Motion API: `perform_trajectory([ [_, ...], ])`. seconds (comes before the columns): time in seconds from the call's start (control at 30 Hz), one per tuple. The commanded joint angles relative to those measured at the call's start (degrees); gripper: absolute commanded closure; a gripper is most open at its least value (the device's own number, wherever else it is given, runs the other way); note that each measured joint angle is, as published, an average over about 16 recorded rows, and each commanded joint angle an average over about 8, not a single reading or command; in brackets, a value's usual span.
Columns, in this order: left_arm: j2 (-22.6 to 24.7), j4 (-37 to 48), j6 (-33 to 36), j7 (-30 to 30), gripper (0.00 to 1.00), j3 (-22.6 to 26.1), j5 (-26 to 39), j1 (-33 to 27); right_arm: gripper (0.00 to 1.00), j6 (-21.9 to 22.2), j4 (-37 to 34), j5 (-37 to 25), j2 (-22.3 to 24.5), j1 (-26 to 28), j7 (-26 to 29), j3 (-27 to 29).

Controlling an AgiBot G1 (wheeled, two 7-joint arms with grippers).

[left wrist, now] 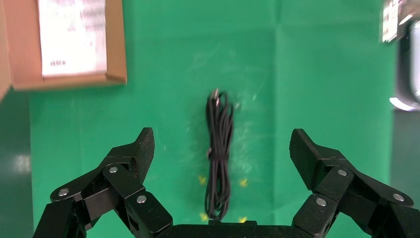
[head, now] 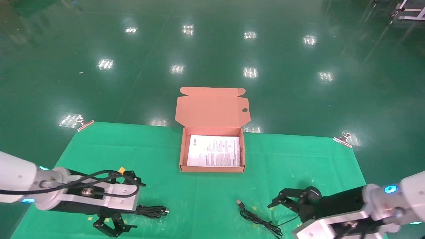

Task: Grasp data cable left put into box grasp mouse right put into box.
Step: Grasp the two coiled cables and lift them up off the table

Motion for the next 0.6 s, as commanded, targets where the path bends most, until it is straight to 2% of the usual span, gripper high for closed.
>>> perform_trajectory([
  [0.03,0.7,0.0,-1.4,-0.7,0.0,0.8,2.8,0.4,0.0,0.9,-0.1,-2.2,-0.7,-0.3,0.0,-1.0],
  [0.3,3.2,5.2,-4.8,-4.5,0.0,1.6,5.8,2.6,0.0,5.4,-1.6,-8.4,-3.4,-3.3,4.5,-3.1],
  [0.6,7.2,18.8,-7.6,-1.6,0.0,1.7,5.1,2.8,0.0,9.8,-8.3,-12.0,-7.3,-5.3,8.8,-4.2],
])
